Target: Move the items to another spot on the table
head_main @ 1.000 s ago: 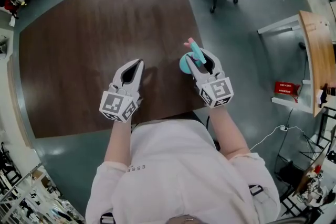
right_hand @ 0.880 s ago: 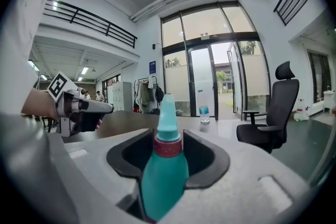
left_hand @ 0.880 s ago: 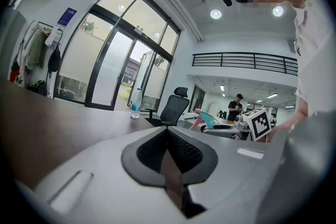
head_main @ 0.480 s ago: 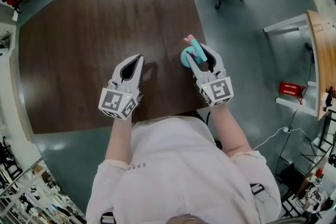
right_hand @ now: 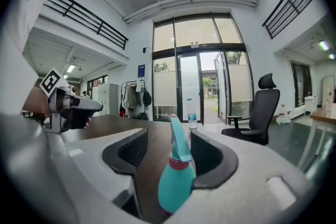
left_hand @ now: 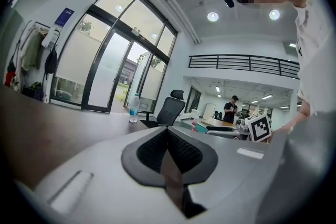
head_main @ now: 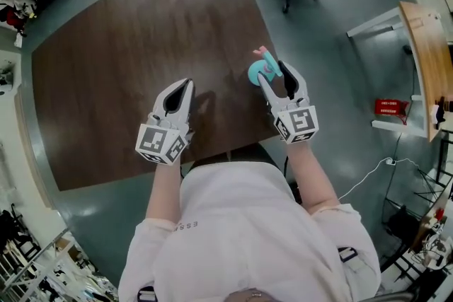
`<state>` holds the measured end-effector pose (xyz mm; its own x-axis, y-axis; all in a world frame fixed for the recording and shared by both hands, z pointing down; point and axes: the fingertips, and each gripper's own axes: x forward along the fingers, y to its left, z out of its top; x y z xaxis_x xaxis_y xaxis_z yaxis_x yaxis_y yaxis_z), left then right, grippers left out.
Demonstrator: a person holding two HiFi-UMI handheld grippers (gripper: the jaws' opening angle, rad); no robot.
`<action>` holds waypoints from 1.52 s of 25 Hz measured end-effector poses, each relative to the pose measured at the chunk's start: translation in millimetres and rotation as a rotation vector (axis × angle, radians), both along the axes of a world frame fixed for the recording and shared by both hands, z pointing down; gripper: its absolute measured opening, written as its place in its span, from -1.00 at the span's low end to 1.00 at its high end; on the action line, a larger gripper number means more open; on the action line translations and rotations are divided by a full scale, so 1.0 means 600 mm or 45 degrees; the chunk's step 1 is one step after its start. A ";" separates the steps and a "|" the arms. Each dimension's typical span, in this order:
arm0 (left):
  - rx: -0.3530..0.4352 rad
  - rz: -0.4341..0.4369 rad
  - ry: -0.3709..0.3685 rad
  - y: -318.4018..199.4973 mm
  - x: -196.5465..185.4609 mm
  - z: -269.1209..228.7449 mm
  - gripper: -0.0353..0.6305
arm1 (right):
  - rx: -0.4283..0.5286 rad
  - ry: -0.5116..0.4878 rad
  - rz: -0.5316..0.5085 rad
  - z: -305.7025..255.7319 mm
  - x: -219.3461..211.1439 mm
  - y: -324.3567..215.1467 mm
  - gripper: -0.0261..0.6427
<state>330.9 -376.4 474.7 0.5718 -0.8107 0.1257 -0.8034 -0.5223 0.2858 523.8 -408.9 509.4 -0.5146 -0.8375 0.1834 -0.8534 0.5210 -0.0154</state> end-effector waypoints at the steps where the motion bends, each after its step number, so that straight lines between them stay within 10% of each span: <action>1: 0.007 0.012 0.002 0.005 -0.005 -0.009 -0.87 | -0.010 0.000 0.029 -0.004 0.004 0.009 -0.22; 6: 0.006 0.090 0.009 0.047 -0.043 -0.033 -0.87 | -0.040 0.025 0.219 -0.020 0.019 0.062 -0.27; 10: 0.019 0.118 0.010 0.083 -0.063 -0.038 -0.87 | -0.024 0.033 0.297 -0.042 0.020 0.104 -0.95; 38: 0.099 -0.281 -0.005 0.536 -0.206 -0.086 -0.87 | -0.036 -0.037 -0.249 -0.073 -0.190 0.497 -0.95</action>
